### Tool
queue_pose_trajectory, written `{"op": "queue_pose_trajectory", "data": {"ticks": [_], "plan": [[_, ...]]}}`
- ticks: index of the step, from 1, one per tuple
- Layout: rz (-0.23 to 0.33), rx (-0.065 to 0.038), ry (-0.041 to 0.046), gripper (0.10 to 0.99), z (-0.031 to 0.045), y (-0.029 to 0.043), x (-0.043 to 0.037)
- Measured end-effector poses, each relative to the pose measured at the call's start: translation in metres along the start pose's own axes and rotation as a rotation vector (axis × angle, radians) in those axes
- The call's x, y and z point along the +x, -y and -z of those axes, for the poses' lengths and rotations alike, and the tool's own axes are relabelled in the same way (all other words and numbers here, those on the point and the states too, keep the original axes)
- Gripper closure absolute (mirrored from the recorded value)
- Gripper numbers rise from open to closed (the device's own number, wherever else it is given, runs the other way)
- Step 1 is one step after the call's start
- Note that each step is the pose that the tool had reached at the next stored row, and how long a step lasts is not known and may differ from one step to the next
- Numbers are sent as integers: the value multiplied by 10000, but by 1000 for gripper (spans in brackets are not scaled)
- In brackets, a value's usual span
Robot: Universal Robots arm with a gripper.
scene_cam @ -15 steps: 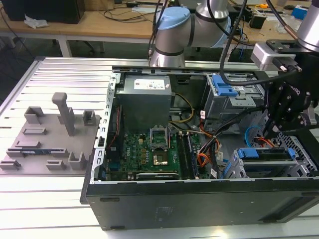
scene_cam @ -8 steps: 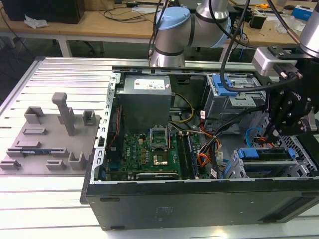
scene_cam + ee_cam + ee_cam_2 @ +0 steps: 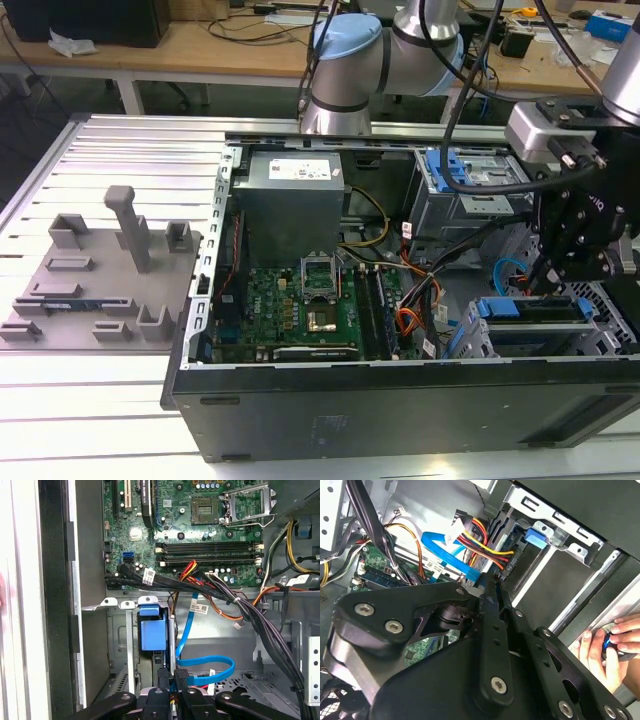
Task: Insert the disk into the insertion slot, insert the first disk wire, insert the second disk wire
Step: 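Insert the second disk wire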
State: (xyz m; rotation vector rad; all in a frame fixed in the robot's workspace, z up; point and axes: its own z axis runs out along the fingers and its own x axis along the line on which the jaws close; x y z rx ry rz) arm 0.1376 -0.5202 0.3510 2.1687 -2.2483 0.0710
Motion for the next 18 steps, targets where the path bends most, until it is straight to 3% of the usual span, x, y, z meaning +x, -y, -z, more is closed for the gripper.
{"op": "queue_pose_trajectory", "data": {"ticks": [18], "plan": [[0,0,-1,925,-42,14,36]]}}
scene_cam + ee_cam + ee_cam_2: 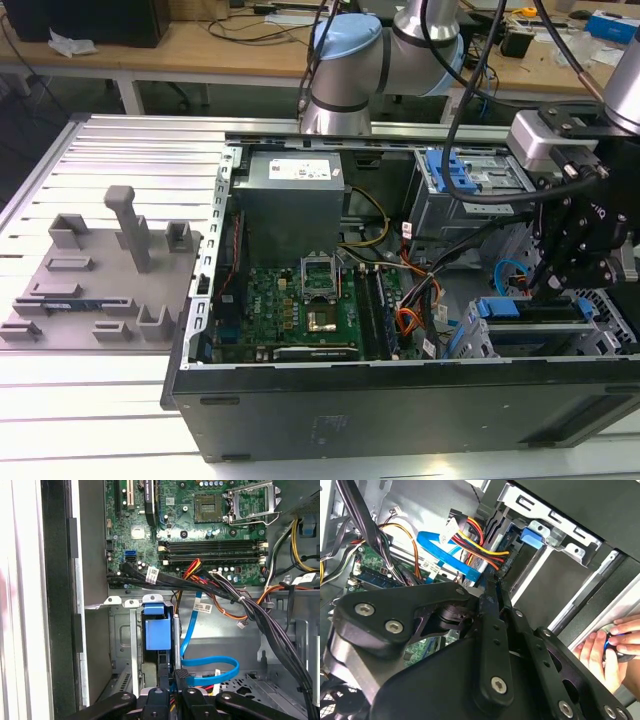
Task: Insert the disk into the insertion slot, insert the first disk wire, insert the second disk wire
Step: 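Insert the second disk wire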
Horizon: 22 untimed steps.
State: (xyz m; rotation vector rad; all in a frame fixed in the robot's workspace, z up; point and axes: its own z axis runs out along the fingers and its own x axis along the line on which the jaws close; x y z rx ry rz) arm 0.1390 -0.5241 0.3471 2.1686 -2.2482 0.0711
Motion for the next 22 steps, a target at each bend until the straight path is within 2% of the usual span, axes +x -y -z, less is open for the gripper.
{"op": "queue_pose_trajectory", "data": {"ticks": [22], "plan": [[33,-4,0,925,-67,9,-1]]}}
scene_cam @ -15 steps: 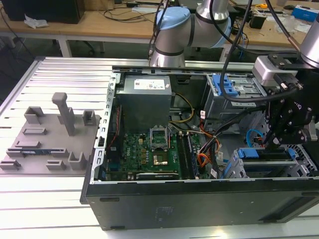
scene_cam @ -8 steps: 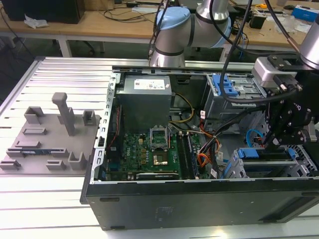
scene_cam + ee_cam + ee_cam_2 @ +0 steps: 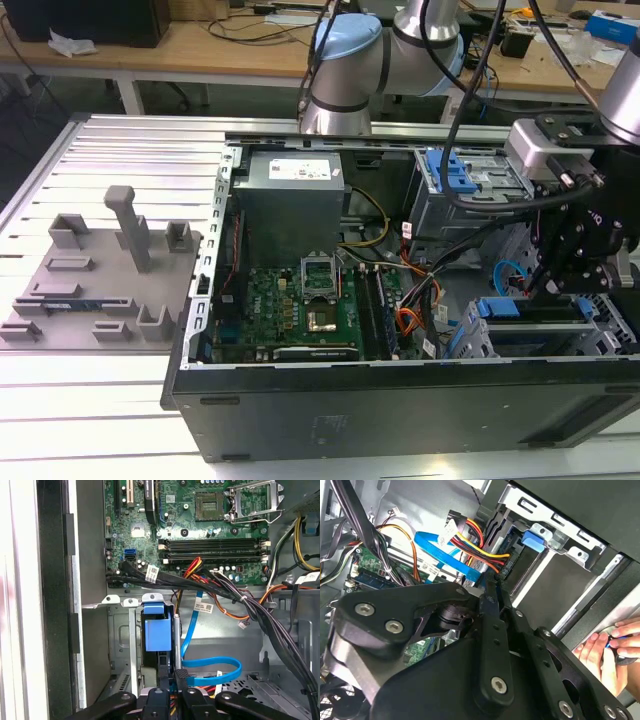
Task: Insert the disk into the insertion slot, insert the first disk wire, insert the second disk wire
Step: 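Insert the second disk wire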
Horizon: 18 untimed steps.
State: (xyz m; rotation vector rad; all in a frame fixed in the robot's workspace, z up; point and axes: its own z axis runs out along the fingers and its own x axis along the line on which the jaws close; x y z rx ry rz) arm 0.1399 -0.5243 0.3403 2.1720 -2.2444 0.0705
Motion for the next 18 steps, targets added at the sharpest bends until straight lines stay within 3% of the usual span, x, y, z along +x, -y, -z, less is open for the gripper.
{"op": "queue_pose_trajectory", "data": {"ticks": [5,6,9,10,12,15,16,18], "plan": [[17,-6,12,925,-35,-1,9],[18,-6,14,851,-36,-1,9],[16,-8,4,792,1,-2,10],[16,-8,1,725,28,-2,9],[16,-7,-3,725,103,-1,-1],[16,-7,-30,725,267,2,-26],[15,-6,-51,725,362,3,-48],[14,-5,-85,745,457,4,-64]]}}
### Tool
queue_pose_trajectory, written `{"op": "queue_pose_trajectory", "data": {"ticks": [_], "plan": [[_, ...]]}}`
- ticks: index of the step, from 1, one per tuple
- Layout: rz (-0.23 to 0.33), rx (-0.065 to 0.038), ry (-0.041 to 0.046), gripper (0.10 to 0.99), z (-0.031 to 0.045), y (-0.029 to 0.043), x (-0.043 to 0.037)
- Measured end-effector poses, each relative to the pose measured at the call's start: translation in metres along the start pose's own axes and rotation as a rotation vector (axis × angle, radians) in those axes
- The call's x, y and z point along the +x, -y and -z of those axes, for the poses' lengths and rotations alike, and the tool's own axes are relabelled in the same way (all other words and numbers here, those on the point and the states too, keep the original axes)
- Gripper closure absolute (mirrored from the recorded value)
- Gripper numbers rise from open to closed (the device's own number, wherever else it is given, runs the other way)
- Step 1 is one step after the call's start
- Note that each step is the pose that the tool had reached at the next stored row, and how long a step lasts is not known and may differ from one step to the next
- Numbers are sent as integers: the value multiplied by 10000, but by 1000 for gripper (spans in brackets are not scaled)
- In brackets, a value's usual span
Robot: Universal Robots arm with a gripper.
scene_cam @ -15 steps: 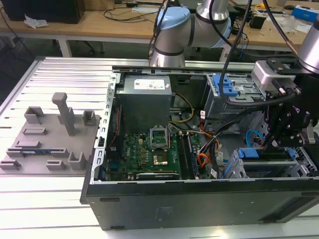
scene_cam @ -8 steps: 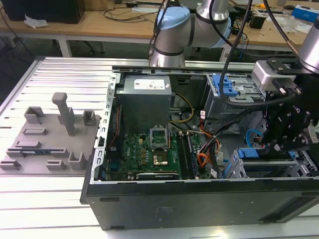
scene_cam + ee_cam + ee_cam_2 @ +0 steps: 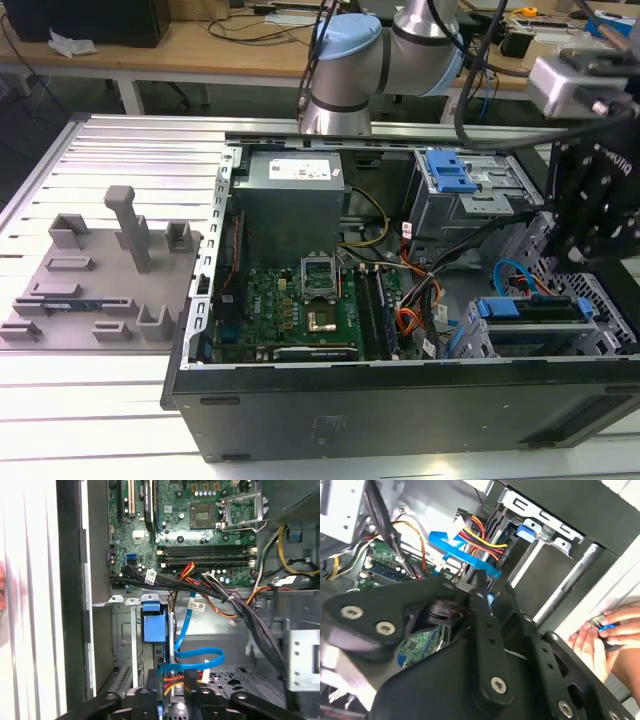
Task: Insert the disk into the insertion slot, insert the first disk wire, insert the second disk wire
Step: 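Insert the second disk wire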
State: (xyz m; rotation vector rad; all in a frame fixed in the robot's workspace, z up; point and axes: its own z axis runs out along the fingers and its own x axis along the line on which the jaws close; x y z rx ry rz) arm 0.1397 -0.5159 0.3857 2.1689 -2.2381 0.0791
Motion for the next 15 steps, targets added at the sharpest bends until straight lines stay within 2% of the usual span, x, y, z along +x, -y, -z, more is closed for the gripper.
{"op": "queue_pose_trajectory", "data": {"ticks": [1,4,15], "plan": [[1,4,-36,808,38,0,-11],[3,6,-58,980,41,0,-13],[3,6,-59,980,43,0,-13]]}}
